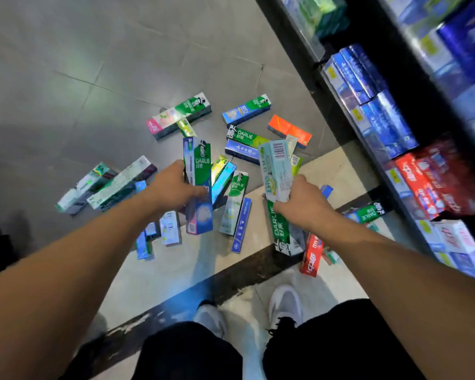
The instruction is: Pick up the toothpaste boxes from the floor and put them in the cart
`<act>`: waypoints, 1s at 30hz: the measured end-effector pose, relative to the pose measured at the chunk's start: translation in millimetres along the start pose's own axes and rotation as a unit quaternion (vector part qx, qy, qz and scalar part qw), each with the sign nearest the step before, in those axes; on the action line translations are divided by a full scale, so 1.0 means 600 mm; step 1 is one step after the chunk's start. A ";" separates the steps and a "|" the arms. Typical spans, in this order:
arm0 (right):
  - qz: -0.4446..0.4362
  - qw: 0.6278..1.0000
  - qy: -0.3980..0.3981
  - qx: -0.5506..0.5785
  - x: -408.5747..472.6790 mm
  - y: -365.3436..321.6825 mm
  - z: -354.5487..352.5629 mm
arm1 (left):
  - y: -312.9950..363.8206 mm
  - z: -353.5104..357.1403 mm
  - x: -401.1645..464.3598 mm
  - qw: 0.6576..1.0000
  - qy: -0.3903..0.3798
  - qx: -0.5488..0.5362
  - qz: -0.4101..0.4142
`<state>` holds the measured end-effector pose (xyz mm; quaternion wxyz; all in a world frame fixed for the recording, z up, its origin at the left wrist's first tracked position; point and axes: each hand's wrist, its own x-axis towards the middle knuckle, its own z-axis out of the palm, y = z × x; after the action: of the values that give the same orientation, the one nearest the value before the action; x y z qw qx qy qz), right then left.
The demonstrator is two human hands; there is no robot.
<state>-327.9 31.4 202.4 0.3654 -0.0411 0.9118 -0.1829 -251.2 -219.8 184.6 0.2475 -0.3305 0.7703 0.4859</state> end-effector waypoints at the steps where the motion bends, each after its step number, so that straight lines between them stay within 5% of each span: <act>1: -0.007 1.000 0.004 0.002 -0.029 -0.017 -0.033 | 0.036 -0.023 -0.036 1.000 0.002 0.001 0.009; 16: -0.030 0.997 0.057 0.029 -0.552 -0.222 -0.537 | 0.521 -0.278 -0.597 0.985 -0.003 0.140 0.106; 30: 0.067 0.967 0.211 0.129 -0.881 -0.117 -0.587 | 0.711 -0.182 -0.830 0.876 -0.108 0.358 0.304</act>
<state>-186.4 183.1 806.7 0.1782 0.1066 0.9377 -0.2785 -249.5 -53.8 828.3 0.2703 0.0858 0.9228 0.2606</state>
